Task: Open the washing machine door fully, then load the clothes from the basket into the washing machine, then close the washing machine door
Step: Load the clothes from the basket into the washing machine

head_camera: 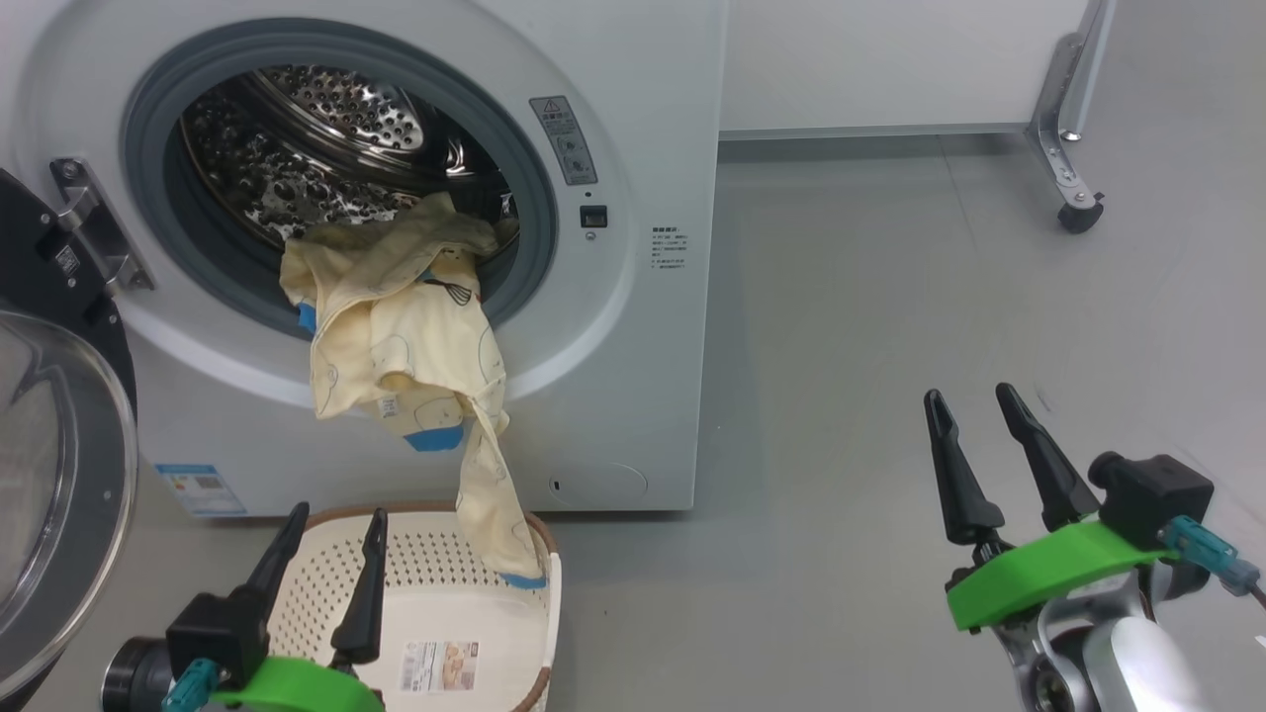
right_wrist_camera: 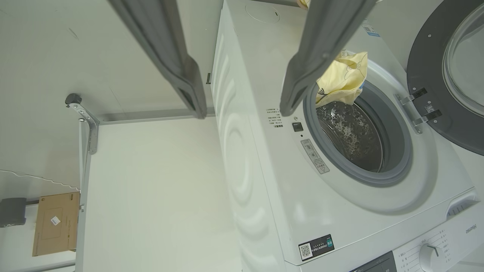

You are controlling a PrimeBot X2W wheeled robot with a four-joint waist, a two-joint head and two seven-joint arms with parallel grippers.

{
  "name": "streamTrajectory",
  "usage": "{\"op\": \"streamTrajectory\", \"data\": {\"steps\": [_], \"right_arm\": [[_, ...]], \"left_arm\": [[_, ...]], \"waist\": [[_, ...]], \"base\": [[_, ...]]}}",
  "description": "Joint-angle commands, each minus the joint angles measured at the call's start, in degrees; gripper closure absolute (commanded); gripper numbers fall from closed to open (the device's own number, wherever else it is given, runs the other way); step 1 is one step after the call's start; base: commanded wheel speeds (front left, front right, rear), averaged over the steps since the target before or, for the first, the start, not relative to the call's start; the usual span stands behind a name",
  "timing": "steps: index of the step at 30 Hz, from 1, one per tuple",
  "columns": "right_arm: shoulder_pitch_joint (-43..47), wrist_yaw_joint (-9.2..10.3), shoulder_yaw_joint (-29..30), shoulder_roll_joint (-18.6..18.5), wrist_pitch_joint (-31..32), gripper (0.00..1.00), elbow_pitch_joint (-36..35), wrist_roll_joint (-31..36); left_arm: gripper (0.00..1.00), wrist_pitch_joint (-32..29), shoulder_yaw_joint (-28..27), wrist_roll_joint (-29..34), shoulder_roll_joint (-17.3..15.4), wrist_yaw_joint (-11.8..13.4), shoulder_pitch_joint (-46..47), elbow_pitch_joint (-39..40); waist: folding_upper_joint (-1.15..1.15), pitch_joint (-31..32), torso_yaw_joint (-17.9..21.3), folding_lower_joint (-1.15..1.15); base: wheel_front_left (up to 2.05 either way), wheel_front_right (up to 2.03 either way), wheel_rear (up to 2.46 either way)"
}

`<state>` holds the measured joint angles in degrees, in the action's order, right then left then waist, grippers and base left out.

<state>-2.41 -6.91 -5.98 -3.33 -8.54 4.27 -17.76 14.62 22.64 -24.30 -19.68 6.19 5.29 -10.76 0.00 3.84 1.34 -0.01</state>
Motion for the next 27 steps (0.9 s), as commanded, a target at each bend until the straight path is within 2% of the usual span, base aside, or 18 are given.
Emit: {"op": "streamTrajectory", "data": {"steps": [1, 27], "right_arm": [[-1.3, -0.58, -1.2, 0.1, -0.5, 0.0, -1.7, -0.4], [-1.7, -0.58, -1.1, 0.3, -0.4, 0.0, -1.3, -0.3]], "left_arm": [[0.0, 0.4, -2.3, 0.3, -1.1, 0.5, 2.2, 2.1], [0.0, 0.0, -1.7, -0.2, -0.9, 1.7, 2.5, 1.2]], "waist": [[0.0, -0.1, 0.0, 0.01], [0.0, -1.1, 0.3, 0.01]], "base": [[0.0, 0.0, 0.0], [0.0, 0.0, 0.0]]}}
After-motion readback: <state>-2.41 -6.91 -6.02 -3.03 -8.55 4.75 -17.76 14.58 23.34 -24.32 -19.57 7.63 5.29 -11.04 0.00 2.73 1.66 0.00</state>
